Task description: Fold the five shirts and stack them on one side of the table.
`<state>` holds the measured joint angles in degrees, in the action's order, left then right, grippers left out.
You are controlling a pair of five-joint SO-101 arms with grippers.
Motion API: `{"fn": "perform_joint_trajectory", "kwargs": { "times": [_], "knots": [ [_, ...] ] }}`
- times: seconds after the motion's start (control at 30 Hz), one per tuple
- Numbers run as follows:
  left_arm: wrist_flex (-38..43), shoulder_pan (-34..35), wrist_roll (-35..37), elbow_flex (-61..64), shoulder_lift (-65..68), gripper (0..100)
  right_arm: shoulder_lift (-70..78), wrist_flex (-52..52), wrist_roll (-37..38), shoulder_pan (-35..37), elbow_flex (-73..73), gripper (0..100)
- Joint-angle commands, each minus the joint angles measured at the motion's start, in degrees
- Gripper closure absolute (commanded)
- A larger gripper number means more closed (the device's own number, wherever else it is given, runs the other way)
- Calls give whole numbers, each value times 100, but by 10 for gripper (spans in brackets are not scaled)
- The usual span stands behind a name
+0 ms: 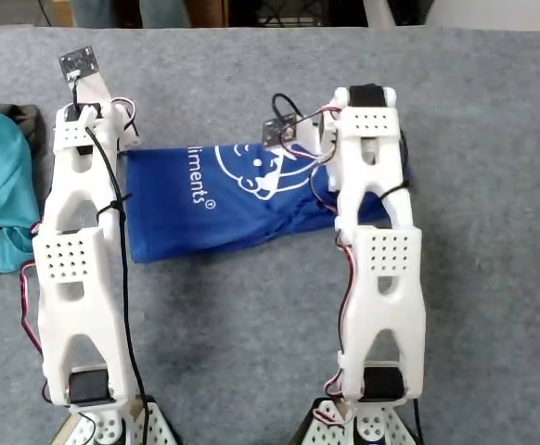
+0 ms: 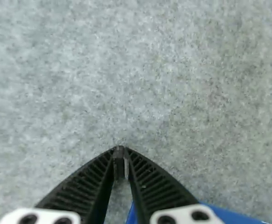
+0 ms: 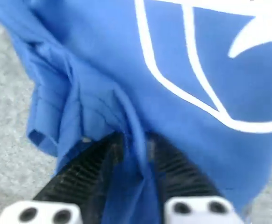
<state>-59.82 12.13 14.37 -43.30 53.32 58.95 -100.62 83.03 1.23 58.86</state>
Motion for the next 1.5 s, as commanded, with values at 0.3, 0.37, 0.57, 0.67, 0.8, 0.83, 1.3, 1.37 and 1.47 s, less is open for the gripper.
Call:
{"fn": "perform_joint_trajectory", "kwargs": {
  "times": [0.3,0.37,0.57,0.67,0.8,0.83,1.3,1.37,1.47],
  "knots": [
    [97,31,62,-312,-70,971,-136,-70,-1952,-193,2290,811],
    [97,31,62,-312,-70,971,-338,-70,-2127,-352,2167,955],
    [97,31,62,-312,-70,971,-1956,-70,-2101,-589,-295,982],
    [97,31,62,-312,-70,971,-3046,-44,-1582,-563,-2053,985],
    [97,31,62,-312,-70,971,-4092,404,-1327,-316,-4004,985],
    [97,31,62,-312,-70,971,-4233,633,-1327,-237,-4365,985],
    [88,31,62,-312,-70,971,-2932,2092,-2119,457,-4426,984],
    [88,31,62,-312,-70,971,-2642,2084,-2277,457,-3837,984],
    [88,31,62,-312,-70,971,-2308,2101,-2330,457,-3073,984]
  ]
}}
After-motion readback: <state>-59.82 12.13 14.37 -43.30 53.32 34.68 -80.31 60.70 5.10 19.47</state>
